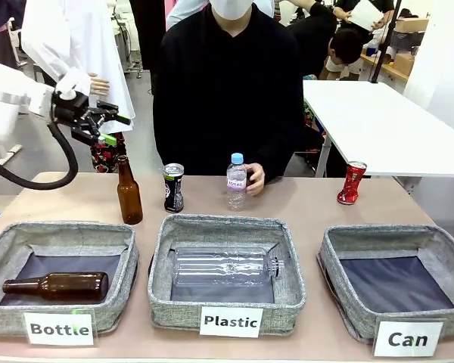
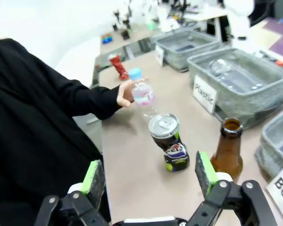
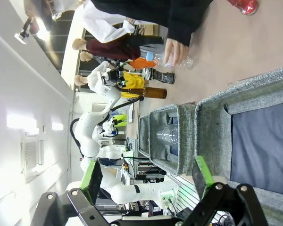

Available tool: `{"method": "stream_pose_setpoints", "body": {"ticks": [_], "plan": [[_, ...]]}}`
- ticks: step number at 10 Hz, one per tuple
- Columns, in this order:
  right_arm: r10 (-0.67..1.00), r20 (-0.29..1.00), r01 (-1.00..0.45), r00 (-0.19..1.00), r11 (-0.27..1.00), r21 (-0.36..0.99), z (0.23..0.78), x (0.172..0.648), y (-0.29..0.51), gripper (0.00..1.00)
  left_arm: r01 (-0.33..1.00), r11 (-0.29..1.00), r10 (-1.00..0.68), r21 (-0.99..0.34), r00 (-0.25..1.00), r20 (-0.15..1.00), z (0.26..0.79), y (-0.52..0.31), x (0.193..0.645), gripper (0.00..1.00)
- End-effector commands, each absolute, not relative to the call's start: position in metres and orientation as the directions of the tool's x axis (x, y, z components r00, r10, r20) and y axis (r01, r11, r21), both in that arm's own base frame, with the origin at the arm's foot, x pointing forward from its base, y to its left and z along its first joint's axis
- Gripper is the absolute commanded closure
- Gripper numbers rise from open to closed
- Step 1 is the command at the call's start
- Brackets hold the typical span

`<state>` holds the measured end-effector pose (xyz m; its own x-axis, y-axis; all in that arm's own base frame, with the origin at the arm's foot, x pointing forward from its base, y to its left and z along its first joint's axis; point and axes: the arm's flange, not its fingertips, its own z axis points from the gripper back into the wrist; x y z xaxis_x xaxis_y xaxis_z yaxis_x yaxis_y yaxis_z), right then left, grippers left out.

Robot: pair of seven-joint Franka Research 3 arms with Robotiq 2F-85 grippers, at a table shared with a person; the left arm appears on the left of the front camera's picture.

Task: Sort the can waste into the basket.
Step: Pick up the can waste from the table and place it in the right Fabric basket.

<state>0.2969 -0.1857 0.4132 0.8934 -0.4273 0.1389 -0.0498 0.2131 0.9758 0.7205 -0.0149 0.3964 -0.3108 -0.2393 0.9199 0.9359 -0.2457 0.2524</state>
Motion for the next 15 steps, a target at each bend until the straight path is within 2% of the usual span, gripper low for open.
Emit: {"method": "stream_pose_setpoints", "body": {"ticks": [1, 8, 13, 15], "plan": [[-0.425, 0.163, -0.077, 0.890, 0.213, 0.974, 0.414, 0.297, -0.187, 0.00, 0.926, -0.340, -0.285, 0.163, -0.267, 0.921, 0.393, -0.031, 0.756, 0.00], [-0.425, 0.163, -0.077, 0.890, 0.213, 0.974, 0.414, 0.297, -0.187, 0.00, 0.879, -0.475, -0.382, -0.032, -0.173, 0.908, 0.351, -0.095, 0.763, 0.00], [-0.425, 0.163, -0.077, 0.890, 0.213, 0.974, 0.414, 0.297, -0.187, 0.00, 0.873, -0.485, -0.396, -0.047, -0.172, 0.902, 0.339, -0.113, 0.763, 0.00], [-0.425, 0.163, -0.077, 0.890, 0.213, 0.974, 0.414, 0.297, -0.187, 0.00, 0.894, -0.449, -0.354, -0.001, -0.176, 0.918, 0.355, -0.093, 0.767, 0.00]]}}
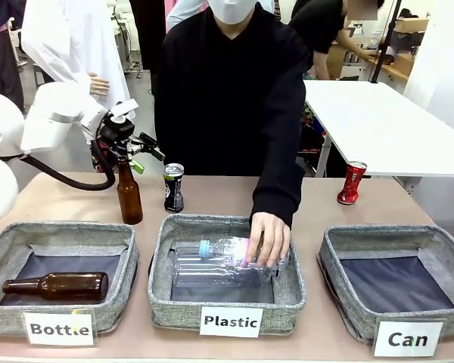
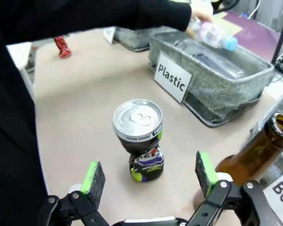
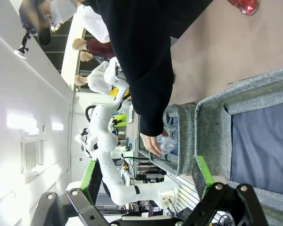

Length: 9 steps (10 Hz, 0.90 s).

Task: Sort the can waste into the basket.
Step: Pick up the can waste from the table and place it in the right Fabric basket.

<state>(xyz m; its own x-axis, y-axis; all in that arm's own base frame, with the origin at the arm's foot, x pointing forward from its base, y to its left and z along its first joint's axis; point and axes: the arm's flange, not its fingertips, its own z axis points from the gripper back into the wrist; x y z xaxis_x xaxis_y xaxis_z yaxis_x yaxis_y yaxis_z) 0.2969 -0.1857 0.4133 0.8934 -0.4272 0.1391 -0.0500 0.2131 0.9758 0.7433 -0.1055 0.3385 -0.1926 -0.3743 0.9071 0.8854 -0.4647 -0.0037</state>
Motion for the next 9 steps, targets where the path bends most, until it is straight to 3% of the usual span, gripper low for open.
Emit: {"method": "stream_pose_setpoints", "body": {"ticks": [1, 4, 6, 7, 9], "plan": [[-0.425, 0.163, -0.077, 0.890, 0.213, 0.974, 0.414, 0.297, -0.187, 0.00, 0.907, -0.421, -0.330, 0.028, -0.182, 0.926, 0.366, -0.078, 0.766, 0.00], [-0.425, 0.163, -0.077, 0.890, 0.213, 0.974, 0.414, 0.297, -0.187, 0.00, 0.953, -0.282, -0.289, 0.114, -0.197, 0.937, 0.412, -0.007, 0.753, 0.00], [-0.425, 0.163, -0.077, 0.890, 0.213, 0.974, 0.414, 0.297, -0.187, 0.00, 0.979, -0.175, -0.271, 0.101, -0.147, 0.951, 0.443, 0.046, 0.716, 0.00], [-0.425, 0.163, -0.077, 0.890, 0.213, 0.974, 0.414, 0.297, -0.187, 0.00, 0.979, -0.171, -0.264, 0.115, -0.158, 0.951, 0.448, 0.061, 0.697, 0.00], [-0.425, 0.163, -0.077, 0.890, 0.213, 0.974, 0.414, 0.297, -0.187, 0.00, 0.977, -0.185, -0.269, 0.102, -0.150, 0.951, 0.439, 0.053, 0.701, 0.00]]}}
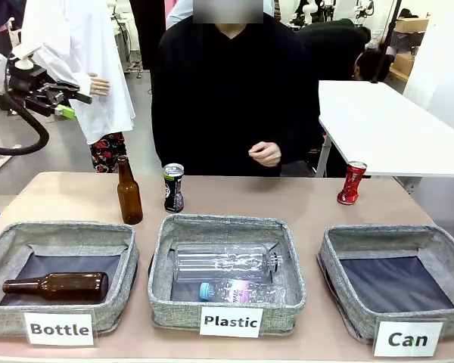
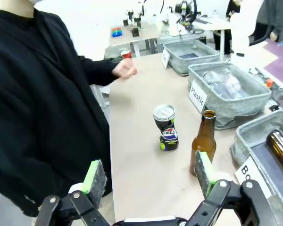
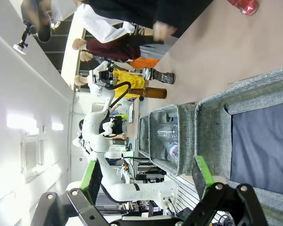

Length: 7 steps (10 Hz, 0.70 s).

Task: Sort the can waste into the basket.
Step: Pick up the can waste from the table and place it in the right Fabric basket.

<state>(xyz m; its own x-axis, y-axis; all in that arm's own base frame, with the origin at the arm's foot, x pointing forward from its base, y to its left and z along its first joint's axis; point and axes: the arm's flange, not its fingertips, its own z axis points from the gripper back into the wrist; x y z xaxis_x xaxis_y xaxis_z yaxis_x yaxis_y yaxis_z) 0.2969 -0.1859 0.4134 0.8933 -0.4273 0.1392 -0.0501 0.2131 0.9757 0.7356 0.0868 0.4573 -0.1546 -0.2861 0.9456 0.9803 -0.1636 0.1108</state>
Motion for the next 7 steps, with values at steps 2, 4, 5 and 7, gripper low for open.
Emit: {"method": "stream_pose_setpoints", "body": {"ticks": [2, 4, 5, 7], "plan": [[-0.425, 0.163, -0.077, 0.890, 0.213, 0.974, 0.414, 0.297, -0.187, 0.00, 0.968, -0.243, -0.312, 0.067, -0.144, 0.939, 0.422, 0.007, 0.721, 0.00], [-0.425, 0.163, -0.077, 0.890, 0.213, 0.974, 0.414, 0.297, -0.187, 0.00, 0.954, -0.297, -0.369, 0.036, -0.150, 0.917, 0.404, -0.035, 0.732, 0.00], [-0.425, 0.163, -0.077, 0.890, 0.213, 0.974, 0.414, 0.297, -0.187, 0.00, 0.943, -0.332, -0.384, 0.010, -0.145, 0.912, 0.393, -0.053, 0.733, 0.00], [-0.425, 0.163, -0.077, 0.890, 0.213, 0.974, 0.414, 0.297, -0.187, 0.00, 0.922, -0.386, -0.407, -0.021, -0.150, 0.901, 0.370, -0.083, 0.735, 0.00]]}}
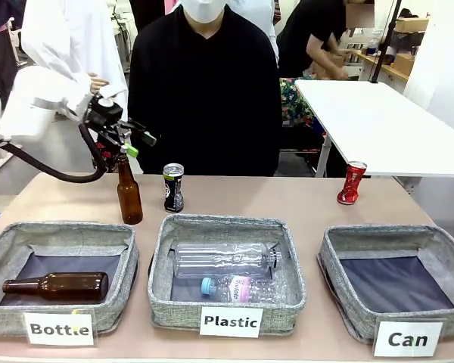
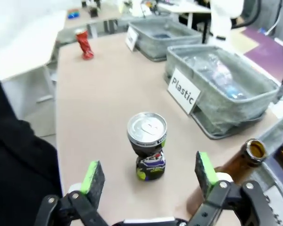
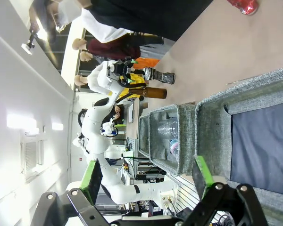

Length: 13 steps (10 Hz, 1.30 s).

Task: Sort the can waste into the basket.
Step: Pick up the can waste from the table and place it in the right Fabric basket.

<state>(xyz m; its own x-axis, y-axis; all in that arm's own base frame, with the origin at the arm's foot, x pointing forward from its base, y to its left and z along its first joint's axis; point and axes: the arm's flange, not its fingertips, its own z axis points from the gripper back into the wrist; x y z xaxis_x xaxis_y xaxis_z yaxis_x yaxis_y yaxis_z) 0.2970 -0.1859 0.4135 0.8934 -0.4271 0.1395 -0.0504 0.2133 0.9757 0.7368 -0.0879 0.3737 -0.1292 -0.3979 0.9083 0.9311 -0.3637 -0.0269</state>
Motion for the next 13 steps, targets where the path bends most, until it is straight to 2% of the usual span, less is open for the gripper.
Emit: {"method": "stream_pose_setpoints", "body": {"ticks": [1, 13], "plan": [[-0.425, 0.163, -0.077, 0.890, 0.213, 0.974, 0.414, 0.297, -0.187, 0.00, 0.913, -0.407, -0.417, -0.033, -0.153, 0.896, 0.361, -0.092, 0.734, 0.00], [-0.425, 0.163, -0.077, 0.890, 0.213, 0.974, 0.414, 0.297, -0.187, 0.00, 0.868, -0.488, -0.398, -0.090, -0.129, 0.908, 0.307, -0.157, 0.722, 0.00]]}}
